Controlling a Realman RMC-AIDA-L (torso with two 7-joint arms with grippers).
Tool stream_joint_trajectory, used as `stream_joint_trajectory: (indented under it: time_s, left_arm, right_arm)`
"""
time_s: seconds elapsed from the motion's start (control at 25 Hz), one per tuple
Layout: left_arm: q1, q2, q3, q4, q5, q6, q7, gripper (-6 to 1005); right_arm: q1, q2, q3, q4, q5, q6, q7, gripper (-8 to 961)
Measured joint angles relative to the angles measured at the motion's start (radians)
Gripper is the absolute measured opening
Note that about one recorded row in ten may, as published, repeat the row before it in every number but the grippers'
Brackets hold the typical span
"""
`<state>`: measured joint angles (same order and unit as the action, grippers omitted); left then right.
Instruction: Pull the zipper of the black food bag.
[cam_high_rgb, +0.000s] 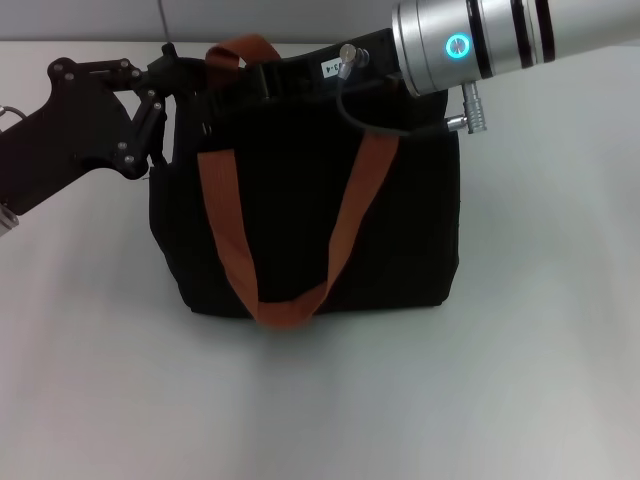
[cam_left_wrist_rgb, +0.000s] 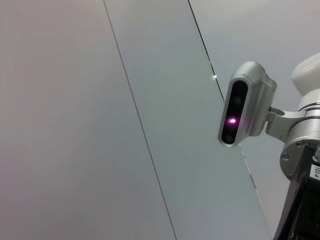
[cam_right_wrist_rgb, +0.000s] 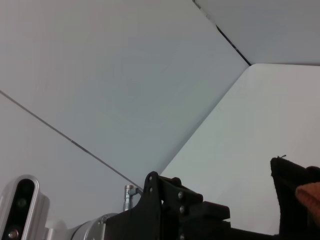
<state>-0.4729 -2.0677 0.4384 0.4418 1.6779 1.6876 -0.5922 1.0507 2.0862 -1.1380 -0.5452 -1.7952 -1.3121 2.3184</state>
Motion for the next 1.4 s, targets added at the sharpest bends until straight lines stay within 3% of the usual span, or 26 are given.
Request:
stream_joint_trajectory:
  time_s: [0.28, 0.4, 1.4]
  left_arm:
    - [-0.001, 0.000, -0.001, -0.001, 0.000, 0.000, 0.000, 24]
    - [-0.001, 0.000, 0.000, -0.002, 0.000, 0.001, 0.000, 24]
    - [0.005, 0.000, -0.001, -0.002, 0.000, 0.012, -0.001, 24]
  right_arm:
    - [0.008, 0.000, -0.006, -0.001, 0.000, 0.006, 0.005, 288]
    - [0.008, 0.000, -0.006, 0.000, 0.002, 0.004, 0.006, 447]
    - [0.006, -0.005, -0.018, 0.015, 0.034, -0.017, 0.005, 436]
